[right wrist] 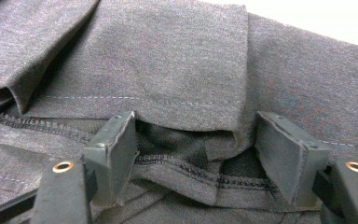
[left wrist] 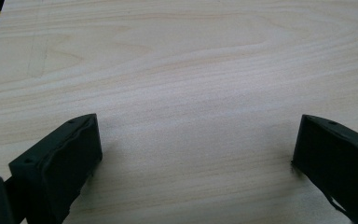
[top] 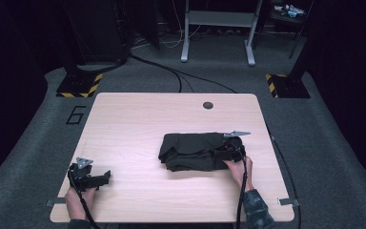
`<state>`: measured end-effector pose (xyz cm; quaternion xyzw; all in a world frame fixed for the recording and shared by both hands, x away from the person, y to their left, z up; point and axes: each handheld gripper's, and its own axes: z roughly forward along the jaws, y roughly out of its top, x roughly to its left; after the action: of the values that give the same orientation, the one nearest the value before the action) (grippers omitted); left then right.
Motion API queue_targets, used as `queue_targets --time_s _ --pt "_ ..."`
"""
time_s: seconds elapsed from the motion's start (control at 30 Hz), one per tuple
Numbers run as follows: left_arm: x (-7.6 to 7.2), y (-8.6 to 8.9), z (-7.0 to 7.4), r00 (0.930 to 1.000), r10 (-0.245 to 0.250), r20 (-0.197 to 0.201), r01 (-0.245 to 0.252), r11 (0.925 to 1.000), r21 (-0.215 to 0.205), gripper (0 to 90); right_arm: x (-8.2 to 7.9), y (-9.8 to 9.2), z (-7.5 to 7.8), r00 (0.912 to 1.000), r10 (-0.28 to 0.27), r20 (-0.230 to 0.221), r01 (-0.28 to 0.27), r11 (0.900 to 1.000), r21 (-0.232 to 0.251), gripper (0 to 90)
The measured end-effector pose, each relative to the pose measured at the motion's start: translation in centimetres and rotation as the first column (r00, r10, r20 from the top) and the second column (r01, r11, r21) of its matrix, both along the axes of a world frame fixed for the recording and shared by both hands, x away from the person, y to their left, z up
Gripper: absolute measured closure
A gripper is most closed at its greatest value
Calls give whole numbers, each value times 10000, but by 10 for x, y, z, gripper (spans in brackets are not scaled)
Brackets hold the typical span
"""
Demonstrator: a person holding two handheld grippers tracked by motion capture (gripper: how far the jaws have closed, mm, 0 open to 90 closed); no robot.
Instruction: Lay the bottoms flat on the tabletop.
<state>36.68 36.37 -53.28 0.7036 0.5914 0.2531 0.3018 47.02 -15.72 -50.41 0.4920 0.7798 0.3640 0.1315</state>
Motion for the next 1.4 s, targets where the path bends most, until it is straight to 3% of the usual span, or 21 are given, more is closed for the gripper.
queue_targets --time_s 0.37,0.8,1.13,1.27,1.3,1.4 --pt "0 0 0 10000 -6 -2 6 10000 6 7 -14 26 -1 9997 209 137 -210 9998 53 294" --pt "0 0 0 10000 -8 -5 8 10000 11 7 -25 27 -5 9986 431 304 -435 9990 127 357" --pt "0 0 0 10000 -3 -8 3 10000 11 6 -44 29 -7 9964 765 357 -777 9965 319 368" --pt "0 0 0 10000 -4 -10 4 10000 12 7 -45 26 -4 9946 957 392 -968 9950 264 294" --pt "0 0 0 10000 -2 -6 2 10000 9 7 -47 16 5 9955 806 504 -833 9951 533 186" --pt "0 0 0 10000 -2 -8 2 10000 5 6 -54 -1 15 9951 521 846 -596 9943 880 146"
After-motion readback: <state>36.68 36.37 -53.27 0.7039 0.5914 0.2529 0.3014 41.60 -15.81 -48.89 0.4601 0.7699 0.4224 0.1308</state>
